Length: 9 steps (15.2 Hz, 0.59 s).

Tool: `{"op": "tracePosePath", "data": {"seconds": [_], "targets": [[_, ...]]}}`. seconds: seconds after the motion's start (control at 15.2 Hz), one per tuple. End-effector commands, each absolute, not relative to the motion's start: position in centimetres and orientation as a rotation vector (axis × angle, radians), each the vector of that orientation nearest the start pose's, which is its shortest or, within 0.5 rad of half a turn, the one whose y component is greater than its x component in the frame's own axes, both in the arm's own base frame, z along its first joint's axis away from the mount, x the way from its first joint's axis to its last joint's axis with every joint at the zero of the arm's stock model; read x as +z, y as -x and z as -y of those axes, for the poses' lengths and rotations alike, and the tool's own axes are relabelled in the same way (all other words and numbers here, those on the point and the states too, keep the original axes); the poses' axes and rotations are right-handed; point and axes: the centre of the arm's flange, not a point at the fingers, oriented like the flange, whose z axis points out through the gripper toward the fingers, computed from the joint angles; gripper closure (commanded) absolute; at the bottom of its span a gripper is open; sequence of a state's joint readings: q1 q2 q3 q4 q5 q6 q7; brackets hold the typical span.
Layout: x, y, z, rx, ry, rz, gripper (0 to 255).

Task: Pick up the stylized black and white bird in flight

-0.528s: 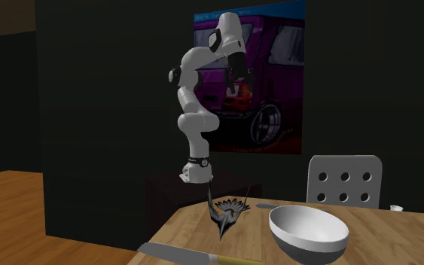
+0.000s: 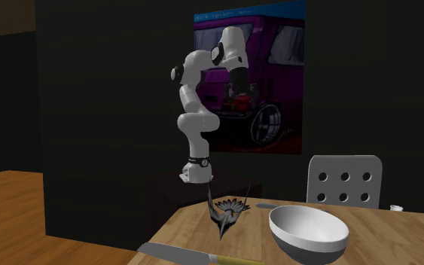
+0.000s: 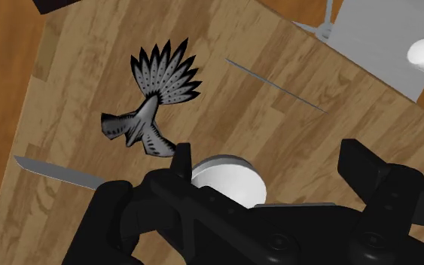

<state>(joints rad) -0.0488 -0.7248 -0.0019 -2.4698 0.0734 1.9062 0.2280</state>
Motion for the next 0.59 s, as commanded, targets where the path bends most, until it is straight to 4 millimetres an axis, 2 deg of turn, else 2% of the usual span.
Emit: {"op": "tracePosePath", "data": {"seconds": [0.0, 0.53], "targets": [[52.3, -35.8, 1.8, -0.240, 3.012, -0.518, 0], [42.8, -39.0, 4.4, -0.246, 3.001, -0.785, 0]]}}
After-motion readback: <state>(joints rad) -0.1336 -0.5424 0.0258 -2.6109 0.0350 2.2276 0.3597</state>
